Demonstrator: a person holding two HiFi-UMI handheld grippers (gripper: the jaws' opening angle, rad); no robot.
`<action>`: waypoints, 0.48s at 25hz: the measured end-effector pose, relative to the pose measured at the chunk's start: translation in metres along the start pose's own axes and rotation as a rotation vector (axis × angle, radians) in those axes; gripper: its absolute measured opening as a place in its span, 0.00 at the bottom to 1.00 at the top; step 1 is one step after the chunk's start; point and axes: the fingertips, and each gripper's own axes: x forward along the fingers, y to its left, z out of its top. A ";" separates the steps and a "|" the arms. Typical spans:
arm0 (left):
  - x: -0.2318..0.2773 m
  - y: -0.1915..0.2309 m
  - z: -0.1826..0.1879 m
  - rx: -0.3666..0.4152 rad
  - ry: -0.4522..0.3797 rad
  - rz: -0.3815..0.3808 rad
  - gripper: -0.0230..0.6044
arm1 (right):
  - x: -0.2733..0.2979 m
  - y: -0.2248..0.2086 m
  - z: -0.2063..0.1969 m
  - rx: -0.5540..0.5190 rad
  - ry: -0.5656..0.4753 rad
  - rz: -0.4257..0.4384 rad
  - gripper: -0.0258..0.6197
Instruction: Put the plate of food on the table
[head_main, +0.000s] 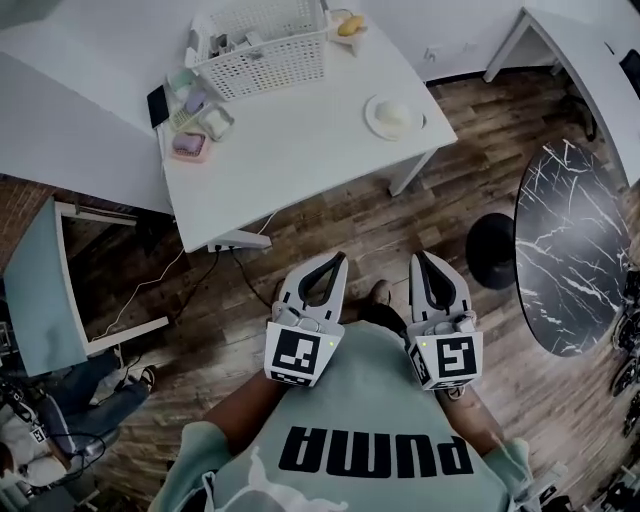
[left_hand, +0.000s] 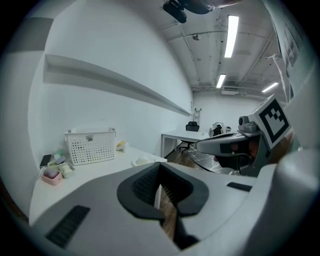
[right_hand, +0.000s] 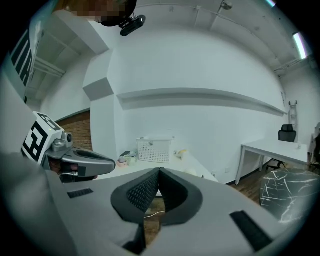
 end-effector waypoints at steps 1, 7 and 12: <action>0.004 -0.002 0.003 -0.001 -0.001 0.012 0.05 | 0.002 -0.005 0.003 -0.004 -0.006 0.013 0.05; 0.023 -0.012 0.014 -0.004 0.002 0.086 0.05 | 0.007 -0.033 0.008 -0.012 -0.025 0.083 0.05; 0.036 -0.020 0.020 -0.014 0.001 0.135 0.05 | 0.009 -0.053 0.013 -0.027 -0.041 0.126 0.05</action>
